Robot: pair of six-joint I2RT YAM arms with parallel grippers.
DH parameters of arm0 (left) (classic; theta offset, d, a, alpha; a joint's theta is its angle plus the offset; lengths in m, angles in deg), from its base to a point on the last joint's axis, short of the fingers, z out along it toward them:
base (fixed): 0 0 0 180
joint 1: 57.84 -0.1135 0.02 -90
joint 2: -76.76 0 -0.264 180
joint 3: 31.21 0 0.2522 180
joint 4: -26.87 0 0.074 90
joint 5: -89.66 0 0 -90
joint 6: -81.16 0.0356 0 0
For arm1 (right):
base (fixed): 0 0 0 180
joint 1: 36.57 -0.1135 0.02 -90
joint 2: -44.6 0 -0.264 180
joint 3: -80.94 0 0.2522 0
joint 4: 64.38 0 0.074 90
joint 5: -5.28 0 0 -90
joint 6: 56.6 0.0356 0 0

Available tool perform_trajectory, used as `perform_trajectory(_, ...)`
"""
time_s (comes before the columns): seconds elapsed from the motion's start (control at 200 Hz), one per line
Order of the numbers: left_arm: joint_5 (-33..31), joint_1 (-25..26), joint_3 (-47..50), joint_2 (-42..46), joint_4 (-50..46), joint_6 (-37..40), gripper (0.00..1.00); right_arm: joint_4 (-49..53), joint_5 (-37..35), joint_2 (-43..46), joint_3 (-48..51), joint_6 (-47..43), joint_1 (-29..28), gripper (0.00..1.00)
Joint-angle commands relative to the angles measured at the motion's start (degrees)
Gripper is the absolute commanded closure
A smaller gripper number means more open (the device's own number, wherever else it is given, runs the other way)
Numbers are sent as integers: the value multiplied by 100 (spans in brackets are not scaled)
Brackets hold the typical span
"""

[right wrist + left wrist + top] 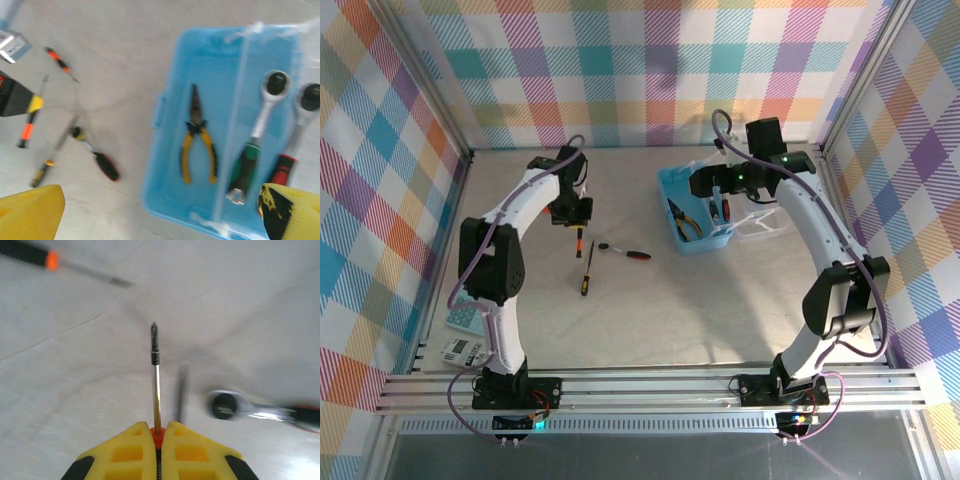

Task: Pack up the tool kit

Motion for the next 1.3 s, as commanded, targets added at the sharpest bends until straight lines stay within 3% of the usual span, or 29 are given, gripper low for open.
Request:
perform_trajectory(0.0,2225,-2,59,589,978,-701,100,-966,1130,257,394,616,-159,1)
perform_trajectory(0.085,3344,62,550,769,2297,-1591,100,-1239,1127,201,444,821,-375,0)
perform_trajectory(0.21,3857,211,829,842,3460,-2389,100,-1292,986,-78,307,919,-755,6)
perform_trajectory(0.645,4207,429,989,816,4326,-2896,100,-1133,928,-902,-371,905,-1439,26)
perform_trajectory(1.08,4335,431,1037,846,4507,-2947,100,-1002,694,-1258,-694,1002,-1574,70)
perform_trajectory(1.195,4345,425,1038,838,4502,-2915,100,-929,583,-1245,-750,946,-1575,91)
perform_trajectory(1.245,4299,405,1015,814,4372,-2823,83,-844,457,-1202,-786,852,-1566,100)
perform_trajectory(1.295,4141,362,944,803,3967,-2609,57,-764,328,-1126,-800,765,-1519,100)
